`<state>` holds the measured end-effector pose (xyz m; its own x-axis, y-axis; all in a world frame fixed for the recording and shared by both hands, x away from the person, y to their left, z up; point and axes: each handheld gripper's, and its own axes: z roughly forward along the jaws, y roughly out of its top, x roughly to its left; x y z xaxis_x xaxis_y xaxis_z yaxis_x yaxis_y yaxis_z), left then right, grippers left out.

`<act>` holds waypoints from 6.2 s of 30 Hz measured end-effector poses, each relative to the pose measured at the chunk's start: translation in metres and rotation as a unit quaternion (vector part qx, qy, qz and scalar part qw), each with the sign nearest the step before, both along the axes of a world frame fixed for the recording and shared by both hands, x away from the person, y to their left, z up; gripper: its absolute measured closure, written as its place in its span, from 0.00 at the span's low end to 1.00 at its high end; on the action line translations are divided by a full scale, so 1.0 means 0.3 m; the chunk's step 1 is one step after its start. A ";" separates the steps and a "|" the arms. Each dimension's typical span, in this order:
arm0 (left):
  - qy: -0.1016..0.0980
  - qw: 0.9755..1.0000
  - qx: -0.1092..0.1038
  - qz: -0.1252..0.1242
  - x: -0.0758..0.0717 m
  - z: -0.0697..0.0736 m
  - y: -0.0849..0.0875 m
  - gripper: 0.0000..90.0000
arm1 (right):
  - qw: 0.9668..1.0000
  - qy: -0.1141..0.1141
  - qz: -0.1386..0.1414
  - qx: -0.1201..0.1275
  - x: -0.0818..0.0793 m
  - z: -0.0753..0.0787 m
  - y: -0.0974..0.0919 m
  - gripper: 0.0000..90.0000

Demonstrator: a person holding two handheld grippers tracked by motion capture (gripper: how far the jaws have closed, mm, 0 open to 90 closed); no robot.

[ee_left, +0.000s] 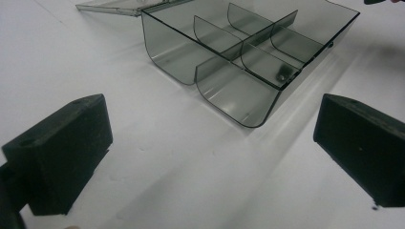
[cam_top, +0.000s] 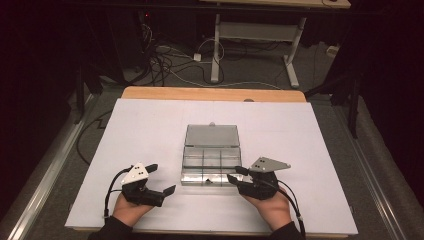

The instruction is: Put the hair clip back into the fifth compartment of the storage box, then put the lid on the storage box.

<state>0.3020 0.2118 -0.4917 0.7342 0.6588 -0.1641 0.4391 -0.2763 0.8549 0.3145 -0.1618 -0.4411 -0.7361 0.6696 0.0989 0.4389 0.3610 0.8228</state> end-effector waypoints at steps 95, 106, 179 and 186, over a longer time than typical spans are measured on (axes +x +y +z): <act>0.027 0.998 -0.045 0.027 0.244 0.074 -0.075 0.00 | 0.994 -0.039 -0.100 0.008 0.152 -0.061 -0.137 0.00; 0.031 0.999 -0.027 0.030 0.296 0.083 -0.098 0.00 | 0.994 -0.023 -0.111 0.011 0.215 -0.051 -0.124 0.01; 0.062 0.997 -0.029 0.029 0.481 0.031 -0.182 0.02 | 0.979 0.169 -0.098 0.065 0.536 -0.133 0.033 0.18; 0.069 0.997 -0.021 0.026 0.489 0.039 -0.190 0.02 | 0.976 0.180 -0.093 0.081 0.533 -0.132 0.028 0.26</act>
<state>0.4486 0.1547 -0.4800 0.6679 0.6858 -0.2891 0.5661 -0.2159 0.7956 0.4742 -0.1533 -0.4807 -0.5018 0.7420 0.4446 0.7557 0.1261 0.6426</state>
